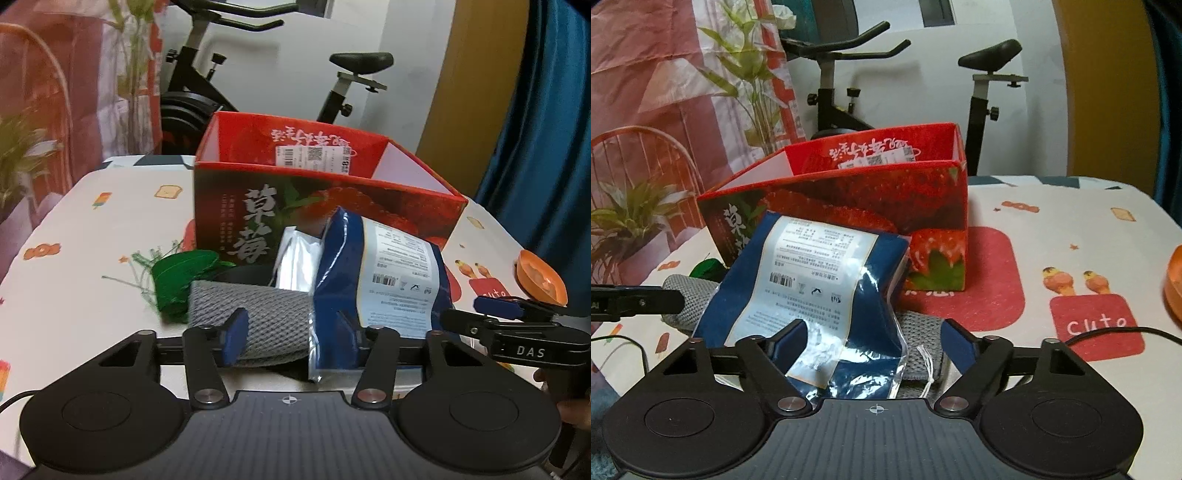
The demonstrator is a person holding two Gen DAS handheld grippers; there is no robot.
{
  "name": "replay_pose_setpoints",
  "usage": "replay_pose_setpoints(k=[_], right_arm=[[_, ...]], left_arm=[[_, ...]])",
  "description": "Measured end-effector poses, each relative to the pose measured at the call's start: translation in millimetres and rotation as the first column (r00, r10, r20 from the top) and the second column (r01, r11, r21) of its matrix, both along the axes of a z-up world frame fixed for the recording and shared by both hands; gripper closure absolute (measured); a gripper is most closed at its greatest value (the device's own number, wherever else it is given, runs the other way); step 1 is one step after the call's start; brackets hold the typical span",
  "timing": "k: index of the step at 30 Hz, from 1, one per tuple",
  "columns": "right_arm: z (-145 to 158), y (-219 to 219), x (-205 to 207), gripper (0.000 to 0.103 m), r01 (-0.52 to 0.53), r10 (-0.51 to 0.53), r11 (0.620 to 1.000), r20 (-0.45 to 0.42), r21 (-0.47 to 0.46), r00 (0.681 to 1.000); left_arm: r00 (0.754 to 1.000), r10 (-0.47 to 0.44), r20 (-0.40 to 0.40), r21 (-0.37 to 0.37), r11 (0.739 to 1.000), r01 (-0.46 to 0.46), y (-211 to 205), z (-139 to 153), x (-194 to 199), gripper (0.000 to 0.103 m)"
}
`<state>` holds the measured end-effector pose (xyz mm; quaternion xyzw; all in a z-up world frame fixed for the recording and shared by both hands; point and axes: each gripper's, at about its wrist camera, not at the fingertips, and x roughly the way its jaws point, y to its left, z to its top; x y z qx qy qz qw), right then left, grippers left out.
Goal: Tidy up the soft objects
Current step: 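Grasp the blue-and-white snack bag with the right tool, then lift the snack bag with the right tool over the red box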
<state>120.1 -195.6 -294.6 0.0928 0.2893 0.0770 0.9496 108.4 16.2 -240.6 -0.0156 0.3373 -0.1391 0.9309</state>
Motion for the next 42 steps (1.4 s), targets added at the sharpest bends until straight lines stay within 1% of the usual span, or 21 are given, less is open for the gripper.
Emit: replay_pose_setpoints(k=[14,17,20,25,30,31,33,36,39,42], right_arm=[[-5.7,1.5,23.6,0.041,-0.047,0.047,0.998,-0.003,0.036,0.999],[-6.7,1.2,26.4,0.046,-0.062,0.063,0.997,-0.007,0.052,0.998],[-8.2,1.1,28.1,0.048,-0.07,0.071,0.996,-0.012,0.062,0.997],[-10.5,0.0,29.4,0.057,-0.073,0.074,0.995,-0.019,0.068,0.997],[-13.8,-3.3,30.6,0.061,-0.073,0.076,0.994,-0.03,0.08,0.997],[-14.4,-3.2,31.9,0.061,-0.073,0.076,0.994,-0.035,0.082,0.996],[-14.7,-2.1,33.5,0.063,-0.075,0.079,0.994,-0.04,0.085,0.996],[-11.3,1.4,31.5,0.066,-0.071,0.074,0.995,-0.032,0.074,0.997],[-5.0,2.8,28.8,0.069,-0.074,0.075,0.995,-0.016,0.068,0.997],[3.6,4.6,24.9,0.07,-0.081,0.081,0.995,0.008,0.053,0.997]], left_arm=[[0.994,-0.102,-0.029,0.023,0.994,0.103,-31.5,-0.9,43.2,0.051],[0.991,-0.125,-0.051,0.019,0.992,0.126,-34.8,-4.0,53.3,0.05],[0.99,-0.126,-0.067,0.02,0.992,0.127,-36.1,-7.8,61.3,0.05],[0.986,-0.144,-0.086,0.007,0.989,0.145,-36.8,-11.9,66.2,0.05],[0.978,-0.168,-0.121,0.01,0.985,0.171,-44.3,-20.0,68.3,0.05],[0.978,-0.172,-0.122,0.008,0.985,0.174,-44.9,-20.5,68.5,0.05],[0.976,-0.179,-0.123,0.006,0.983,0.181,-45.3,-20.6,68.2,0.056],[0.976,-0.186,-0.117,0.016,0.982,0.189,-45.4,-17.7,66.7,0.059],[0.978,-0.19,-0.089,0.03,0.981,0.193,-45.4,-10.9,63.8,0.06],[0.981,-0.181,-0.07,0.021,0.983,0.183,-42.4,-5.3,61.4,0.06]])
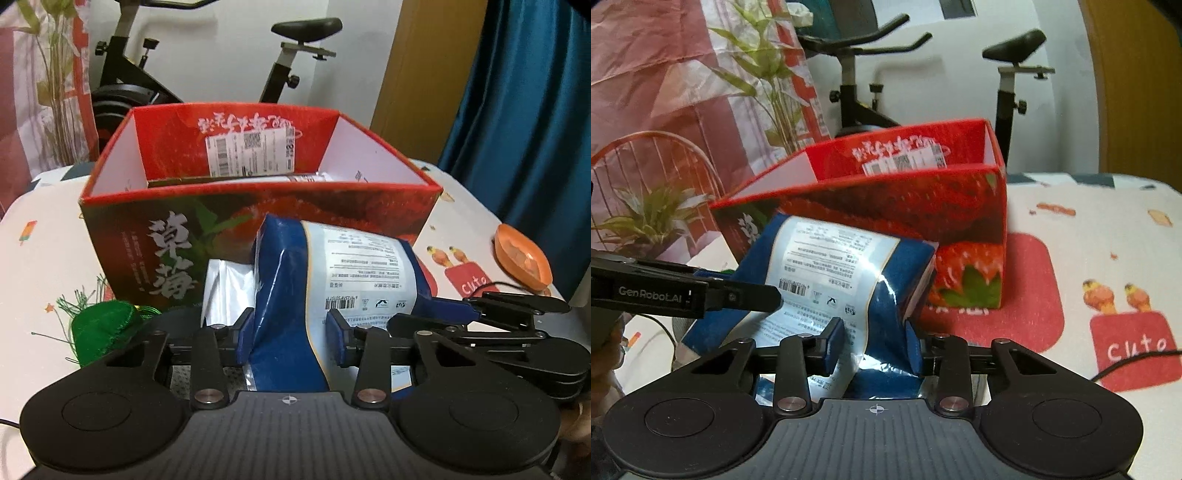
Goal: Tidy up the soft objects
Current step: 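Lift the snack bag with the right tool over the red box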
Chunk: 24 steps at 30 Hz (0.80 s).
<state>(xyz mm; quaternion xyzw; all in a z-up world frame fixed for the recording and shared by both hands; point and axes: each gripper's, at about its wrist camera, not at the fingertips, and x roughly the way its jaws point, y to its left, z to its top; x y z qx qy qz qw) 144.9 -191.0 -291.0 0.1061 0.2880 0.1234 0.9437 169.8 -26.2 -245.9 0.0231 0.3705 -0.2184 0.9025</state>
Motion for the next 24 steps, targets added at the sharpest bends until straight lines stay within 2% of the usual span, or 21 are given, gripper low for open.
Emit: replay_pose_setpoints(k=[15,24], right_arm=[[48.3,11.1,-8.9,0.071,-0.019,0.024,0.999,0.107,-0.045,0.994],[87.0,18.3,4.0,0.071,-0.033,0.045,0.996,0.164,-0.08,0.985]], left_arm=[[0.996,0.025,0.085,-0.048,0.999,-0.021,8.1,34.3,-13.0,0.06],[0.989,0.036,0.141,-0.093,0.995,-0.023,14.4,65.9,-7.2,0.06]])
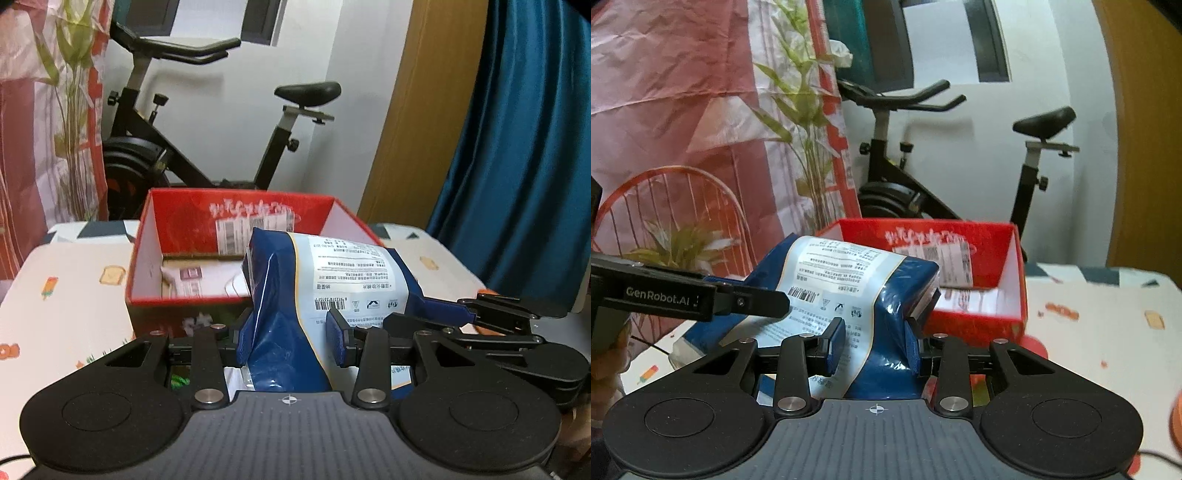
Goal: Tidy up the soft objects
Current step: 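Lift the snack bag with the right tool over the red box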
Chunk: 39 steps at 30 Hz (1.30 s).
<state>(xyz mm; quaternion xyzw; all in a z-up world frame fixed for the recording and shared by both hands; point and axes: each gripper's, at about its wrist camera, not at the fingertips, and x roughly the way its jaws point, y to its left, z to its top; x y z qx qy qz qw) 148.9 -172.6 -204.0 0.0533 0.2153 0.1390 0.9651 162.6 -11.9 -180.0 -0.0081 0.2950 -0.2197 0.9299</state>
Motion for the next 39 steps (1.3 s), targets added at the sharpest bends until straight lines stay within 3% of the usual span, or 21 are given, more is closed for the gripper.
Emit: replay_pose_setpoints(k=[21,33,39], right_arm=[[60.9,28.9,70.6,0.071,-0.083,0.088,0.993,0.051,-0.088,0.995],[75.0,37.6,139.0,0.071,-0.114,0.126,0.979,0.059,-0.172,0.99],[63.2,40.8,173.9,0.071,-0.117,0.128,0.971,0.04,-0.207,0.991]], left_arm=[[0.996,0.056,0.063,-0.031,0.998,-0.054,18.7,41.1,43.2,0.06],[0.996,0.064,0.061,-0.017,0.998,-0.063,25.6,50.1,97.5,0.06],[0.998,0.06,0.018,-0.035,0.998,-0.059,28.5,42.0,129.8,0.06]])
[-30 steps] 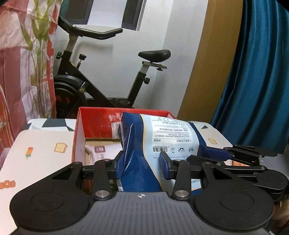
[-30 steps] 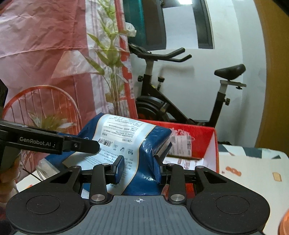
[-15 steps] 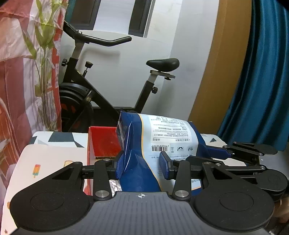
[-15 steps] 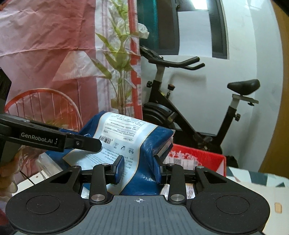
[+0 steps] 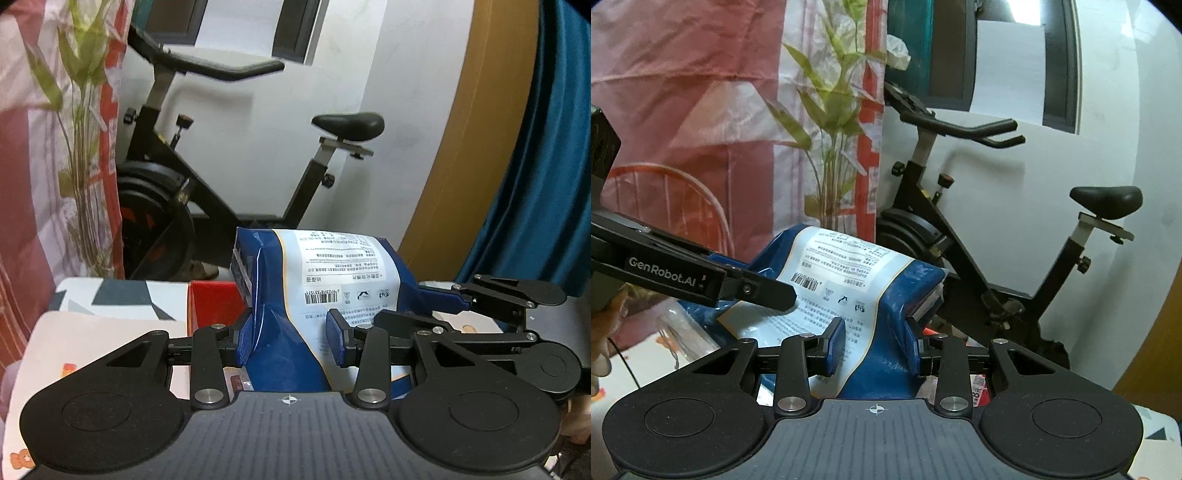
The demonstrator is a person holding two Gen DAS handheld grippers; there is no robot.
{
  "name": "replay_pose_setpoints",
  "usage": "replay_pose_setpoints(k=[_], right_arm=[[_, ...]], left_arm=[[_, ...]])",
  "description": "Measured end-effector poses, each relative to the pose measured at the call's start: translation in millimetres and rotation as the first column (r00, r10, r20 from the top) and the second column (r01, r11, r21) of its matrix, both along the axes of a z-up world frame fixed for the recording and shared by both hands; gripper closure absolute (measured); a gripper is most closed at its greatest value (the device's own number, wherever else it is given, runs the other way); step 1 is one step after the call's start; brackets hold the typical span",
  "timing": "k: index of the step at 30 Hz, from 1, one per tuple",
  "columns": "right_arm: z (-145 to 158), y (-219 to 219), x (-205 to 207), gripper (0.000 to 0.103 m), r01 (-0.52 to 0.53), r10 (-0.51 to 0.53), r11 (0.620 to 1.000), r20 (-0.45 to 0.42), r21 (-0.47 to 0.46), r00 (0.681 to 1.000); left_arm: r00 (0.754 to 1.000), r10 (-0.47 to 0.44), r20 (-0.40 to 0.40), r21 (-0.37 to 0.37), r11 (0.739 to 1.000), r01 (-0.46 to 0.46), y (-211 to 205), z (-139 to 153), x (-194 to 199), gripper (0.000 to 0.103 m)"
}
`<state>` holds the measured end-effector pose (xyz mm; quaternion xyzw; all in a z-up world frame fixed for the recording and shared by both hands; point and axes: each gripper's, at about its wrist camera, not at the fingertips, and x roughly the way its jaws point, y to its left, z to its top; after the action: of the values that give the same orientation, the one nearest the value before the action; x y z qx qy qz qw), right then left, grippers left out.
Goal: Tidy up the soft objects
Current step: 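Lift the snack bag with the right tool over the red box, then lower the snack bag into the box beside the mask bag and release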
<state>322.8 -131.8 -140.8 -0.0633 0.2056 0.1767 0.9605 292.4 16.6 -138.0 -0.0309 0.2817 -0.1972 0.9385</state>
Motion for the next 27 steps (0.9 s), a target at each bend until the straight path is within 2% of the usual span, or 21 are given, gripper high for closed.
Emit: replay_pose_setpoints(k=[6,14,20,27], right_arm=[[-31.9,13.7,24.1,0.072,0.002,-0.005,0.999,-0.077,-0.039,0.997],[-64.4,12.2,44.1,0.074,0.034,-0.04,0.999,-0.199,-0.031,0.979],[-77.4,2.4,60.3,0.08,0.102,-0.093,0.995,-0.299,0.017,0.95],[-89.8,3.3,69.3,0.084,0.138,-0.132,0.99,-0.385,-0.011,0.913]], left_arm=[[0.997,0.02,-0.073,0.035,0.999,-0.017,-0.2,-29.0,20.9,0.06],[0.989,0.016,-0.145,0.099,0.995,-0.002,-6.0,-57.2,40.4,0.06],[0.987,0.021,-0.158,0.15,0.989,0.003,-15.4,-67.3,45.6,0.06],[0.984,0.03,-0.173,0.195,0.981,0.005,-17.8,-76.1,50.3,0.06]])
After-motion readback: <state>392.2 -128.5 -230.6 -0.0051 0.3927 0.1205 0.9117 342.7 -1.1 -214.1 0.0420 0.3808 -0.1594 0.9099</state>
